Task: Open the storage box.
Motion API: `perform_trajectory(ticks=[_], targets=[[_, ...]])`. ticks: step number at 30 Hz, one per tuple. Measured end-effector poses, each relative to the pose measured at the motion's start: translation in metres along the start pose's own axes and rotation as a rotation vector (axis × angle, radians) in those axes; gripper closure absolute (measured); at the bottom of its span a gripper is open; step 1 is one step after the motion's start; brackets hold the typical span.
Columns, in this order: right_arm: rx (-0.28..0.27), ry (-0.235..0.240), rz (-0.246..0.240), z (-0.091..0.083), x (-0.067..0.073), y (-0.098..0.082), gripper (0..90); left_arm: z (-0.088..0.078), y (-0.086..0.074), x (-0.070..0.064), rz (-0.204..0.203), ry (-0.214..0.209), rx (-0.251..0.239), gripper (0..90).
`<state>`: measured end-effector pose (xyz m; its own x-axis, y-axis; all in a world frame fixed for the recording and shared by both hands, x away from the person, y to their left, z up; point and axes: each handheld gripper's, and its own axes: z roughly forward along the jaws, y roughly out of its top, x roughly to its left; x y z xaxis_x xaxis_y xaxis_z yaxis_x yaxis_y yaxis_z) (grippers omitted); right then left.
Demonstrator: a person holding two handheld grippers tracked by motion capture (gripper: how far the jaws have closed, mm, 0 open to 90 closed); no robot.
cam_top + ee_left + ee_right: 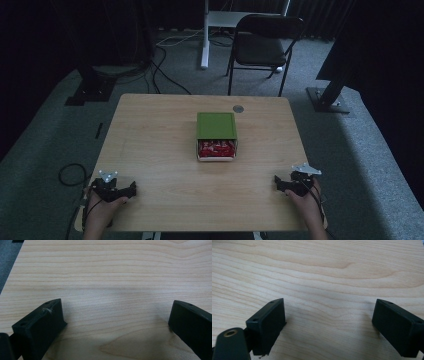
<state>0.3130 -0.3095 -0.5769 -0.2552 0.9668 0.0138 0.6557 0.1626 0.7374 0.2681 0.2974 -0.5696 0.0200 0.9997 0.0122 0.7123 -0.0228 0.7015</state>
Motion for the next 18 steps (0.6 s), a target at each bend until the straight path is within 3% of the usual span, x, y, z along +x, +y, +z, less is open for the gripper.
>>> perform_trajectory(ticks=[10, 18], targets=[[0.000, 0.000, 0.000, 0.0000, 0.0000, 0.0000, 10.8, -0.0009, -0.0005, 0.0007, 0.017, -0.011, 0.002, 0.7], [0.000, 0.000, 0.000, 0.0000, 0.0000, 0.0000, 10.8, -0.0014, -0.0005, -0.0029, 0.067, -0.040, -0.010, 0.8]])
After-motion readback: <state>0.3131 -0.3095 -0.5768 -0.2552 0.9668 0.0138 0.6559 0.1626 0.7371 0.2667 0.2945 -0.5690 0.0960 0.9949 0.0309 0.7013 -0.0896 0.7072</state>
